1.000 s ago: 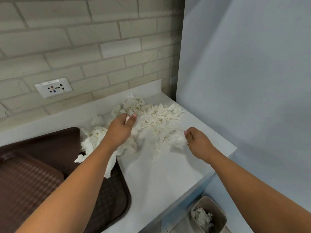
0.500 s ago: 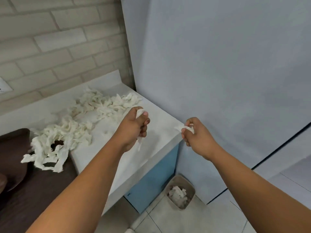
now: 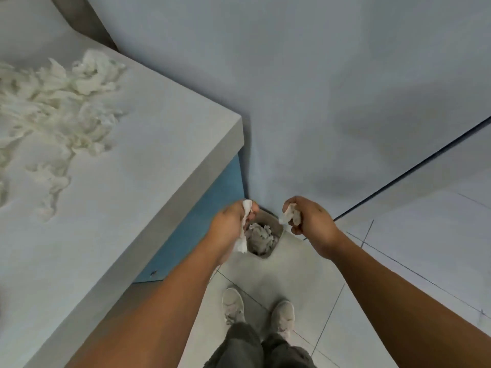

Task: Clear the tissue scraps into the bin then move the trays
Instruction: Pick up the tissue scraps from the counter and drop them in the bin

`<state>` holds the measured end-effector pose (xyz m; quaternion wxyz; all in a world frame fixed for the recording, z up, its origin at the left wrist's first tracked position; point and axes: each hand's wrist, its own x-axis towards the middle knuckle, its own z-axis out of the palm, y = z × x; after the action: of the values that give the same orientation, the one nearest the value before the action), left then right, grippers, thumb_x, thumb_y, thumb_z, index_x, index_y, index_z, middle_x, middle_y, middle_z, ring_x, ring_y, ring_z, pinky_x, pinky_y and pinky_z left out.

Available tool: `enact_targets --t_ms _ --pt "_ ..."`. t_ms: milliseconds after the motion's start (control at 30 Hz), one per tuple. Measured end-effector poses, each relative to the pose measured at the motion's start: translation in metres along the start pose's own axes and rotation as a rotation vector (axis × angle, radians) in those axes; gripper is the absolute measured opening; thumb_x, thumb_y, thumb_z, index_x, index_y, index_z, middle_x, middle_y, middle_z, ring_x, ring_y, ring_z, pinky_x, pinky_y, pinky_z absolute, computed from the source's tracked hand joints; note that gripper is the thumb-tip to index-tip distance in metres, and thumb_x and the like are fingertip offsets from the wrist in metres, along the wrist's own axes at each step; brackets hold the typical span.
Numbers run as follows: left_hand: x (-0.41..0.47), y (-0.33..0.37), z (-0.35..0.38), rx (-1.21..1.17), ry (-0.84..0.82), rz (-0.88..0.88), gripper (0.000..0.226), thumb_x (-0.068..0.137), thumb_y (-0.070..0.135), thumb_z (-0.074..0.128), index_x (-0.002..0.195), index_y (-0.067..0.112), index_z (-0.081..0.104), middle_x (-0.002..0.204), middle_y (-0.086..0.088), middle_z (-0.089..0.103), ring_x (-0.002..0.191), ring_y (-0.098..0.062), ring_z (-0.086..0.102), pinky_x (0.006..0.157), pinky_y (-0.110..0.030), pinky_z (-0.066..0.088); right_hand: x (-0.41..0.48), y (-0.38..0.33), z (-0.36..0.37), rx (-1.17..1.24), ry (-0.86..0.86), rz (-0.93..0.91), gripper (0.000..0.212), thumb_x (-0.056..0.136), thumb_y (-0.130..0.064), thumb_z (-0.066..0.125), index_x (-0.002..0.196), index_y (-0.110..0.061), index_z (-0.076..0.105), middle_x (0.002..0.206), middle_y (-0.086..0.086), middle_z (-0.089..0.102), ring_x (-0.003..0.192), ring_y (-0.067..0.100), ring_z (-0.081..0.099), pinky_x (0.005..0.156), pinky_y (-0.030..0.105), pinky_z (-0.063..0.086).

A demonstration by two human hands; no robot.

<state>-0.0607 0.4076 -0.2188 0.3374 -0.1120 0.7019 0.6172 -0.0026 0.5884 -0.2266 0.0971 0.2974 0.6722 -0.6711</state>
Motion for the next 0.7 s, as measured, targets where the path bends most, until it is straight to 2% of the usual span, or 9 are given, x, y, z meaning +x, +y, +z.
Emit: enact_targets --t_ms 67,133,167,267,400,533,667,700 --pt "0.032 -0.034 0.006 0.084 0.023 0.012 0.037 0.097 0.02 0.042 0.082 0.028 0.075 0.079 0.01 0.07 0.076 -0.01 0.064 0.067 -0.025 0.048 0.022 0.037 0.002 -0.083 0.045 0.031 0.032 0.097 -0.011 0.036 0.086 -0.008 0.066 0.068 -0.001 0.06 0.063 0.014 0.05 0.06 0.029 0.038" --pt "0.068 -0.071 0.011 0.143 0.007 0.016 0.032 0.099 0.021 0.045 0.099 0.034 0.075 0.1 0.01 0.073 0.095 -0.011 0.067 0.08 -0.026 0.052 0.045 0.075 0.003 -0.165 0.037 0.037 0.029 0.096 -0.009 0.039 0.094 -0.011 0.069 0.077 0.005 0.063 0.067 0.018 0.051 0.063 0.032 0.04" --pt "0.086 -0.089 0.011 0.169 0.018 0.01 0.028 0.099 0.022 0.048 0.107 0.034 0.073 0.105 0.01 0.072 0.098 -0.009 0.066 0.081 -0.025 0.052 0.055 0.093 0.003 -0.194 0.032 0.042 0.028 0.096 -0.009 0.042 0.098 -0.014 0.069 0.08 0.007 0.064 0.067 0.018 0.051 0.063 0.033 0.041" --pt "0.141 -0.137 0.013 0.22 0.079 0.003 0.024 0.096 0.018 0.059 0.115 0.028 0.07 0.111 0.008 0.071 0.098 -0.011 0.067 0.083 -0.027 0.055 0.085 0.142 0.003 -0.235 0.059 0.042 0.022 0.097 -0.012 0.051 0.104 -0.019 0.071 0.084 0.007 0.07 0.065 0.016 0.06 0.066 0.033 0.05" --pt "0.207 -0.196 0.016 0.219 0.139 0.017 0.022 0.088 0.011 0.071 0.093 0.032 0.073 0.096 0.008 0.075 0.091 -0.013 0.07 0.086 -0.03 0.057 0.123 0.202 0.006 -0.082 0.127 0.106 0.016 0.093 -0.009 0.061 0.098 -0.017 0.073 0.086 0.01 0.073 0.073 0.019 0.071 0.078 0.039 0.06" --pt "0.267 -0.256 0.017 0.256 0.176 -0.035 0.021 0.08 0.013 0.077 0.086 0.033 0.074 0.09 0.007 0.075 0.088 -0.016 0.072 0.086 -0.038 0.059 0.158 0.257 0.006 -0.009 0.187 0.139 0.013 0.091 -0.007 0.065 0.096 -0.015 0.073 0.089 0.009 0.074 0.078 0.022 0.073 0.083 0.043 0.059" --pt "0.316 -0.304 0.026 0.293 0.17 -0.09 0.023 0.08 0.012 0.077 0.102 0.018 0.075 0.095 -0.001 0.075 0.086 -0.017 0.072 0.085 -0.04 0.059 0.185 0.297 0.003 0.014 0.23 0.152 0.011 0.089 -0.007 0.068 0.097 -0.014 0.073 0.091 0.012 0.074 0.081 0.026 0.073 0.082 0.041 0.06" --pt "0.327 -0.316 0.028 0.307 0.172 -0.118 0.025 0.079 0.015 0.078 0.103 0.02 0.075 0.095 0.001 0.075 0.086 -0.017 0.072 0.084 -0.04 0.059 0.19 0.306 0.002 0.011 0.232 0.156 0.011 0.09 -0.008 0.068 0.096 -0.015 0.073 0.093 0.01 0.074 0.081 0.025 0.073 0.081 0.04 0.06"
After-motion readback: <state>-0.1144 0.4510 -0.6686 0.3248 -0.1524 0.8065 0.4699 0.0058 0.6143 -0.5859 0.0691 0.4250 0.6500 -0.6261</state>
